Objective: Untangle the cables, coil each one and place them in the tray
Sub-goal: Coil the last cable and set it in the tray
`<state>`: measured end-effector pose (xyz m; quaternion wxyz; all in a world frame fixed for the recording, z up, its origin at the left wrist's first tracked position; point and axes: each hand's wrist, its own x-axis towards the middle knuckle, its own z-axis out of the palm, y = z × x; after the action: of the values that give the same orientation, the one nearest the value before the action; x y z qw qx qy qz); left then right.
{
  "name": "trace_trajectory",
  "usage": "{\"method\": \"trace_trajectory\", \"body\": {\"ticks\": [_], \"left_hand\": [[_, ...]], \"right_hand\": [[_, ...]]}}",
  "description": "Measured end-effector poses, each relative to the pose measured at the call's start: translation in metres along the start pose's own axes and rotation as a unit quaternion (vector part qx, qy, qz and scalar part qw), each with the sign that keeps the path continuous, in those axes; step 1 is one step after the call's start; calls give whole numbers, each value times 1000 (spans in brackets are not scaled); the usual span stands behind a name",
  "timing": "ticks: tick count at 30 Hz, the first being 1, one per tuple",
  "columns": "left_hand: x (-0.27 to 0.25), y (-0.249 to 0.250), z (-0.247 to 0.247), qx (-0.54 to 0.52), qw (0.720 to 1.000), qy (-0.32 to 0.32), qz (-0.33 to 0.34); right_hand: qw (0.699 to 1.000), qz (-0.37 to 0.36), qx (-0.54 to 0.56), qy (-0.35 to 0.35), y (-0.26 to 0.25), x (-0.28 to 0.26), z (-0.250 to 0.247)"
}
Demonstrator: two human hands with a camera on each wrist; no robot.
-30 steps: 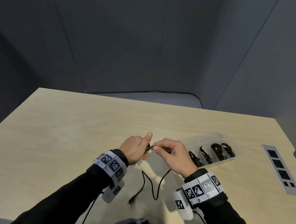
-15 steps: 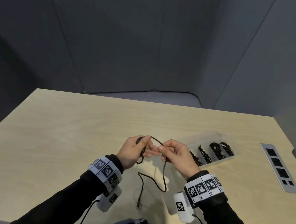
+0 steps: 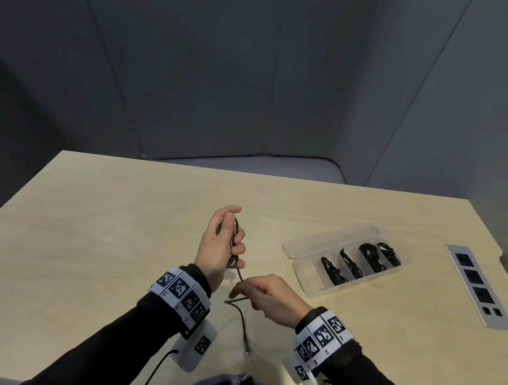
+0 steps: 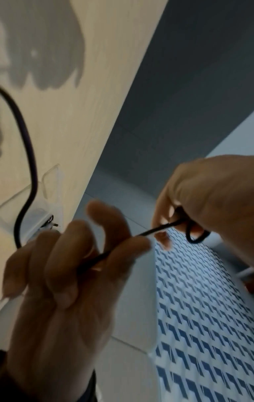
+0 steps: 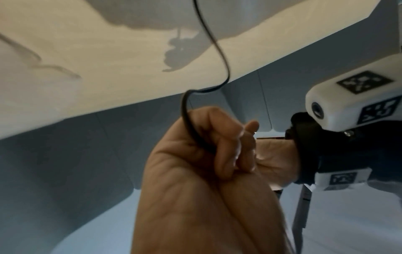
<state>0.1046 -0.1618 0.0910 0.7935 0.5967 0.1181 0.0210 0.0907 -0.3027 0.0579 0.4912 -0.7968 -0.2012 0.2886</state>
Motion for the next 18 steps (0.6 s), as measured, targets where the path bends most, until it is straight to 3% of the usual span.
{"method": "trace_trajectory", "body": {"ticks": [4,9,18], "left_hand": [[1,7,-5,7,1000,0,-10],[5,17,-13,-25,998,-25,-44],[11,27,-11,-140,986,43,-77]], "right_hand": [[994,-59,-86,-6,0,0,3],[994,-53,54,74,4,-5,0],[989,-46,41,136,25,-10,-28]]}}
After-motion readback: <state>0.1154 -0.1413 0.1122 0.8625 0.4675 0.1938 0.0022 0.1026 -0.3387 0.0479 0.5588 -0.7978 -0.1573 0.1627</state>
